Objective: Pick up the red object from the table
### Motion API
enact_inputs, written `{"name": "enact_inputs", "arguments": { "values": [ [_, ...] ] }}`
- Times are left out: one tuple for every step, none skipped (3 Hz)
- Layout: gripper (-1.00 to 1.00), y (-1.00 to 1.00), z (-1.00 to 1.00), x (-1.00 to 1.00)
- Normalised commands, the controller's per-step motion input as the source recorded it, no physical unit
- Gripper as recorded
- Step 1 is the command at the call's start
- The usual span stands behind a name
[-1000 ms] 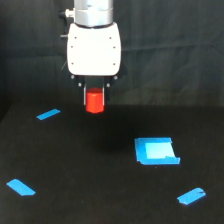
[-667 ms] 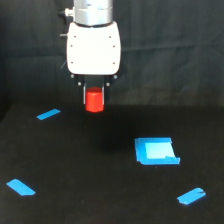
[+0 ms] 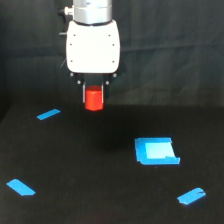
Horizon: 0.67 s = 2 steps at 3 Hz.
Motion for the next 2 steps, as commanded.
{"name": "enact_inputs", "arguments": {
  "values": [
    [-1.00,-0.04,0.00,-0.03],
    [-0.94,0.03,0.19,0.01]
  ]
}}
